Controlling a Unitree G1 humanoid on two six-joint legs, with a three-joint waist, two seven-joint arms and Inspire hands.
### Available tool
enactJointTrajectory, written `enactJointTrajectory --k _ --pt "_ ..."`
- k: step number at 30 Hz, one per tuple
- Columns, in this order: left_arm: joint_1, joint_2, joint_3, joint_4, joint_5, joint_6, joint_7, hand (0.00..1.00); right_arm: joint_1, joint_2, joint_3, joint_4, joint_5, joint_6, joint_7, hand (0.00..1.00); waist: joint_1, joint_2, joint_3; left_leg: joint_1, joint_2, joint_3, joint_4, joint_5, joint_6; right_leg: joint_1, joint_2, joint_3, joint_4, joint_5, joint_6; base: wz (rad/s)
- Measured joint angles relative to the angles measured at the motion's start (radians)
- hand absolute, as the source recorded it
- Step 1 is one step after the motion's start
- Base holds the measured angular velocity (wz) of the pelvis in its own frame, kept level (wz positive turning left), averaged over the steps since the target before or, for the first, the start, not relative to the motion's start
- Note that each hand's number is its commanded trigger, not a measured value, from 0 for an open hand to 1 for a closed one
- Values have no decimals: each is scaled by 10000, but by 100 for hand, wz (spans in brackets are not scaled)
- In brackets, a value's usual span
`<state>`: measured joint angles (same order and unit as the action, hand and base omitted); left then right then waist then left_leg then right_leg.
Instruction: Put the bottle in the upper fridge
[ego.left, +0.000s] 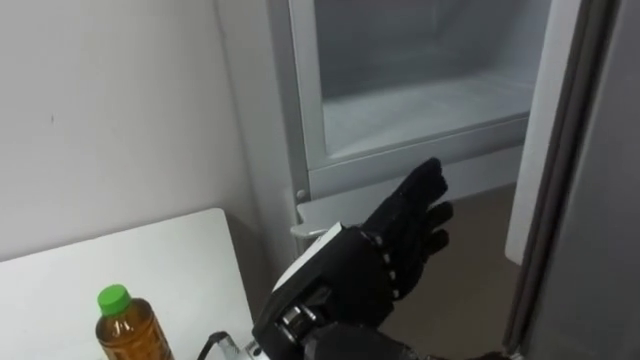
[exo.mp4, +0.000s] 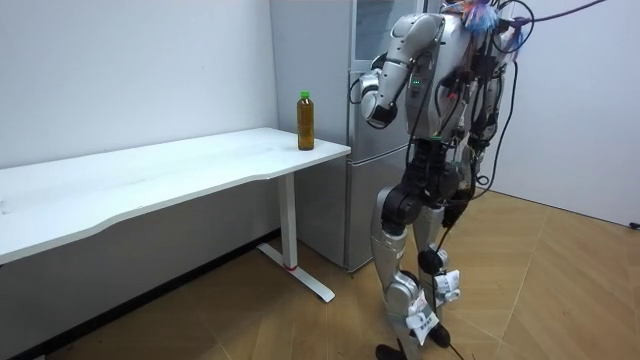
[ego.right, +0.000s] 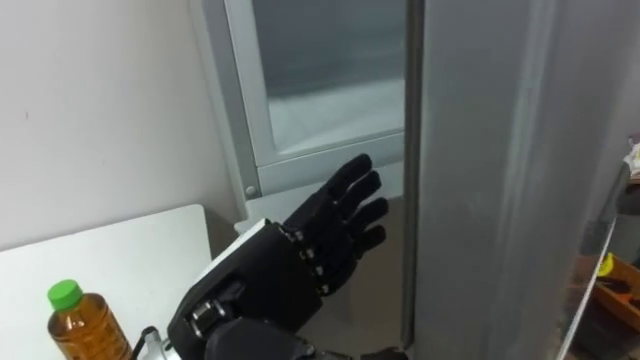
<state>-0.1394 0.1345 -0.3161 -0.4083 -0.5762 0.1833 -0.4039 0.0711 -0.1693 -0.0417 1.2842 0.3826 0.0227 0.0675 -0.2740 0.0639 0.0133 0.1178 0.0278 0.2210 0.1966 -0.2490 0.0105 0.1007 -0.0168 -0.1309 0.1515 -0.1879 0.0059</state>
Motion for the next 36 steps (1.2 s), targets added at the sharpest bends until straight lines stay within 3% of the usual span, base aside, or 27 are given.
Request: enactJointTrajectory --k 21,28,36 --pt "-393 -24 -255 18 -2 -9 -38 0 45 -52 6 20 81 -2 12 0 -319 51 -26 128 153 934 12 -1 -2 -306 100 772 71 41 -51 -13" --pt "-1138 -29 -445 549 -16 -10 -214 0 55 -60 36 28 53 2 21 0 -506 54 -11 211 278 1105 9 -3 -6 -358 215 959 171 67 -95 -11" --pt "-1194 -88 -452 672 -6 -11 -377 0 -200 -228 55 502 -31 7 354 0 -622 42 53 348 420 1624 16 -4 -10 -453 372 1316 197 152 -230 -18"
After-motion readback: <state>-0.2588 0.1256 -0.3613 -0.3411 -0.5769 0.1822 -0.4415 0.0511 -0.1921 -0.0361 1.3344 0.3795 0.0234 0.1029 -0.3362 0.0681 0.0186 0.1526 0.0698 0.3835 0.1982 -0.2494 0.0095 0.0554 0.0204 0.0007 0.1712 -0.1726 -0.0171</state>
